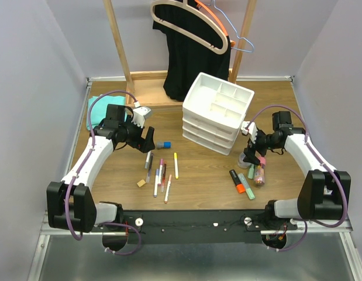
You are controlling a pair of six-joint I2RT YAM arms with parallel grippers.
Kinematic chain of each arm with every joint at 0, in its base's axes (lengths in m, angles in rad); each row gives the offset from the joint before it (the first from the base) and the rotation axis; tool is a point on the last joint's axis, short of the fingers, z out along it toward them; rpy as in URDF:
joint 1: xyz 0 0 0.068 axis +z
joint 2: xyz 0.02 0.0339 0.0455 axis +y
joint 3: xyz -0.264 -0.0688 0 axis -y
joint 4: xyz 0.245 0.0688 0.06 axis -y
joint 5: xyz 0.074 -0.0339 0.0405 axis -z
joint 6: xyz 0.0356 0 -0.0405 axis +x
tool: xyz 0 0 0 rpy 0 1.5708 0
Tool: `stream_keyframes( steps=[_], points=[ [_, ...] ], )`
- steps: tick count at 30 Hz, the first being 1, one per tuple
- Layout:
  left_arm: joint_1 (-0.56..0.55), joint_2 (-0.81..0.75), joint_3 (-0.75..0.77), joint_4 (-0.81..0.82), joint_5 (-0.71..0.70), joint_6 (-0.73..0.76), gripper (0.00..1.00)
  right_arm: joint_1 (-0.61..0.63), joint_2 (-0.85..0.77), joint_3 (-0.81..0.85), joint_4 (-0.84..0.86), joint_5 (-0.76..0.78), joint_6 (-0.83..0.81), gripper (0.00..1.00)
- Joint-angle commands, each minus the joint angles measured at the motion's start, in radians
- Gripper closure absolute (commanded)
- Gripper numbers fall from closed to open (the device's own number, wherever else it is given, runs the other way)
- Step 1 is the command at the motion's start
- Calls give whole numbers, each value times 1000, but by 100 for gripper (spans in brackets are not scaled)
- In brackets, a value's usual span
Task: Sort the stationery into containers
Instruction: Pick up the stationery from the center of the board.
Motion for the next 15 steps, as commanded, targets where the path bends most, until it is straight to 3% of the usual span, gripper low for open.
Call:
stream_keyframes(
  steps=[1, 8, 15],
  points=[
    [6, -4, -4, 13, -8, -14, 1, 8, -1, 48, -129, -54, -43, 1],
    [6, -5, -12, 22, -8, -19, 1, 26, -29, 0, -97, -14, -30, 1],
    [6, -10, -19, 24, -13, -23, 1, 61, -30, -67, 38, 62, 32, 0]
  ],
)
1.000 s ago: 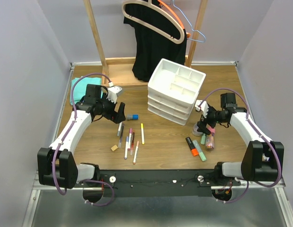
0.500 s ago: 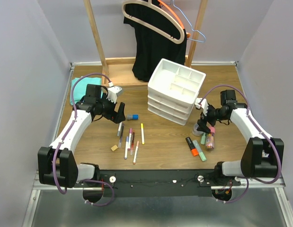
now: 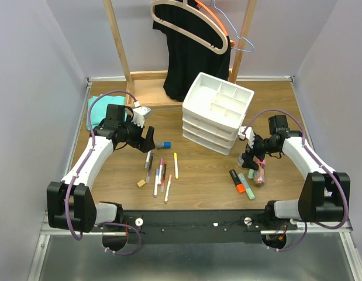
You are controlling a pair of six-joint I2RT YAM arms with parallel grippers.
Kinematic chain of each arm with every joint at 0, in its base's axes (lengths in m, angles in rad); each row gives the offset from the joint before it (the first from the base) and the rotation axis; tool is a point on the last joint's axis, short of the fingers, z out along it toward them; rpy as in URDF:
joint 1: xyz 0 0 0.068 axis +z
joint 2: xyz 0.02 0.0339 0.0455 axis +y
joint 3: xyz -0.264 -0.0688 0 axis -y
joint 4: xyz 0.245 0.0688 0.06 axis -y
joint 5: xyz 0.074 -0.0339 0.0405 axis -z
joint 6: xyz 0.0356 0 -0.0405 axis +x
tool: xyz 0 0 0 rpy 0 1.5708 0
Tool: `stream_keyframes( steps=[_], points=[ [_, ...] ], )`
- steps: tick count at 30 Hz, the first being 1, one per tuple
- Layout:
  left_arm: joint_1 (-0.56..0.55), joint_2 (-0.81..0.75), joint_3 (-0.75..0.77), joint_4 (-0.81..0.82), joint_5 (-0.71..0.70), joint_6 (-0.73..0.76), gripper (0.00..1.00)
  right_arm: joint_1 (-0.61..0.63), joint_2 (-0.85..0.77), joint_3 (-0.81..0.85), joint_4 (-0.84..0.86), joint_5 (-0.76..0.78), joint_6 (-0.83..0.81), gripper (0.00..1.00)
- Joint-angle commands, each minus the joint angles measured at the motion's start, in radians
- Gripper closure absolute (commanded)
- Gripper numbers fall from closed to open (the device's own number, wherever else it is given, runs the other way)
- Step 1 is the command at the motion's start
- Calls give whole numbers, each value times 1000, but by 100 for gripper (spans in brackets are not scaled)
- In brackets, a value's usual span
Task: Sort the stationery into containers
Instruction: Pick up the stationery from the center of the board.
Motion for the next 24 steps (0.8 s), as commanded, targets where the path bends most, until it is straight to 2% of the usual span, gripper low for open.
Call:
stream_keyframes(
  steps=[1, 11, 17, 20, 23, 24],
  points=[
    [6, -10, -18, 10, -13, -15, 1, 32, -9, -44, 87, 66, 31, 0],
    [8, -8, -14, 5, -16, -15, 1, 32, 22, -59, 176, 65, 80, 1],
    [12, -5, -9, 7, -15, -18, 1, 34, 25, -78, 177, 92, 62, 5],
    [14, -2, -10, 10, -15, -18, 1, 32, 26, -84, 165, 102, 55, 11],
    [16, -2, -12, 14, -15, -21, 1, 34, 28, -78, 164, 105, 63, 25],
    [17, -4, -14, 14, -13, -21, 1, 34, 28, -72, 152, 105, 63, 35]
  ],
)
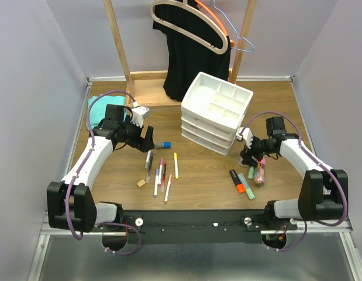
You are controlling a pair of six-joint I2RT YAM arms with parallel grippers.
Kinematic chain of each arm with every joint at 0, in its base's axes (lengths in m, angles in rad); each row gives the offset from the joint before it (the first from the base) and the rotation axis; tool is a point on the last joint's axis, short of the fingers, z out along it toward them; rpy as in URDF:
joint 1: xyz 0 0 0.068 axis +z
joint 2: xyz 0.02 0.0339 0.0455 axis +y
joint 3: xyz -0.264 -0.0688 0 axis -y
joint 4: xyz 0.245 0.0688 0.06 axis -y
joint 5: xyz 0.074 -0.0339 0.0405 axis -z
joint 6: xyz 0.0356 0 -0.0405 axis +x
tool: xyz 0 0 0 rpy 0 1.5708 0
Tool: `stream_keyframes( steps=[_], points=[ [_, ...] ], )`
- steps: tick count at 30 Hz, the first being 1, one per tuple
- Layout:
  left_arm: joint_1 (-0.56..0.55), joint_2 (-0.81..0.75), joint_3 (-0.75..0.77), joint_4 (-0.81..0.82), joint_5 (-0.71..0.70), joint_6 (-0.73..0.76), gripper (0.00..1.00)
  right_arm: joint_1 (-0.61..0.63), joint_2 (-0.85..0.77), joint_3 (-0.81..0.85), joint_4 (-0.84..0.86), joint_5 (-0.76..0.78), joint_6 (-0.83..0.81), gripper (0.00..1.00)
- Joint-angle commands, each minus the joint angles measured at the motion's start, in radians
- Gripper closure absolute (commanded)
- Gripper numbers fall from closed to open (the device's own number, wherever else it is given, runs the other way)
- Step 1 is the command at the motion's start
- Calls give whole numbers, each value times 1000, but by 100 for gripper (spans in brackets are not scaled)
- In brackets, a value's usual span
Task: Sort the stationery into containers
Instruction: Pick up the stationery from the center of the board, then place the stationery in the storage box.
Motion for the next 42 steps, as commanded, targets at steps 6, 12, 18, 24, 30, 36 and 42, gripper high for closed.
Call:
stream_keyframes(
  steps=[6, 12, 18, 24, 30, 36, 42],
  points=[
    [9, -10, -17, 25, 6, -11, 1, 6, -41, 76, -112, 34, 13, 67],
    [7, -21, -18, 51, 29, -13, 1, 8, -173, 299, -361, -19, 48, 77],
    [9, -4, -10, 99, 62, -31, 1, 8, -198, 629, -459, -78, 158, 83],
    [9, 2, -32, 169, 85, -65, 1, 8, -52, 893, -232, -113, 485, 85],
    [9, -16, -44, 202, 90, -85, 1, 72, 148, 1089, -129, -113, 665, 85],
    [-11, -18, -49, 258, 46, -97, 1, 241, 256, 1146, -72, -29, 702, 85],
    [-11, 27, -4, 297, 13, -112, 1, 368, 350, 1212, -35, 94, 742, 85]
  ],
)
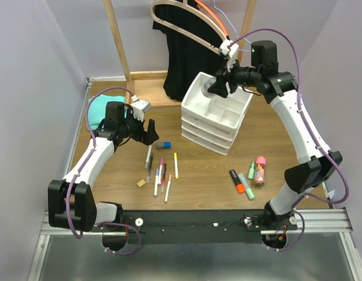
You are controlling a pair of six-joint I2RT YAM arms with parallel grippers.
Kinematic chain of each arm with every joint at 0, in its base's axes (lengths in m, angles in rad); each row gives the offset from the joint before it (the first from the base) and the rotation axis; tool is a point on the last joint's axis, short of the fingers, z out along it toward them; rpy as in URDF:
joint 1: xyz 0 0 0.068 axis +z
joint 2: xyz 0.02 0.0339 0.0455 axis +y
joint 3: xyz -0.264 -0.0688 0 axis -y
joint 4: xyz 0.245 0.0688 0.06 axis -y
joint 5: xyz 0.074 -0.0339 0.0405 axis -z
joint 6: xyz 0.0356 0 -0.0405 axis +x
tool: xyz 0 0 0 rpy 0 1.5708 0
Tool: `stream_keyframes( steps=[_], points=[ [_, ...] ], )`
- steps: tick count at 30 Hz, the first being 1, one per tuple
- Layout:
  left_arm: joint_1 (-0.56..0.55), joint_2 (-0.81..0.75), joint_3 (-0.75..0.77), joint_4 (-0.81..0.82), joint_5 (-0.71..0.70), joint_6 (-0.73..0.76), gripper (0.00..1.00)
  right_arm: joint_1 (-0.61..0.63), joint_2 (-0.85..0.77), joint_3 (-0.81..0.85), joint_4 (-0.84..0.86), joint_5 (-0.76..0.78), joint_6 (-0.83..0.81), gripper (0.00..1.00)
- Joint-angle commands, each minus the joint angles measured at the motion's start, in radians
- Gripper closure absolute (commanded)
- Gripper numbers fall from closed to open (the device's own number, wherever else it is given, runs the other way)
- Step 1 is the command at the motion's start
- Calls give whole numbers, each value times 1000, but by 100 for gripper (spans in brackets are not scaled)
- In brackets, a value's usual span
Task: Sort the stationery into containers
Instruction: Place the stationery in the storage box.
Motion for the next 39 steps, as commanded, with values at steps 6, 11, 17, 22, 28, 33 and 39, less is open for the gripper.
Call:
stream_keyframes(
  steps=[6, 11, 17, 22, 28, 33, 39],
  points=[
    [-2, 9, -3, 89, -17, -55, 1, 160, 124, 104, 65, 307, 20, 84],
    [-1, -18, -42, 98, -21, -55, 1, 188, 234, 222, -18, 408, -6, 84],
    [-1, -46, -82, 112, -21, -58, 1, 193, 412, 492, -173, 493, 0, 85],
    [-1, -49, -90, 114, -17, -55, 1, 207, 442, 510, -187, 526, -33, 86],
    [10, -44, -96, 132, -12, -67, 1, 210, 416, 512, -217, 545, -46, 94],
    [24, -40, -110, 146, -11, -75, 1, 208, 403, 501, -283, 559, -55, 95],
    [32, -25, -115, 169, -3, -94, 1, 208, 422, 466, -288, 554, -53, 95]
  ],
)
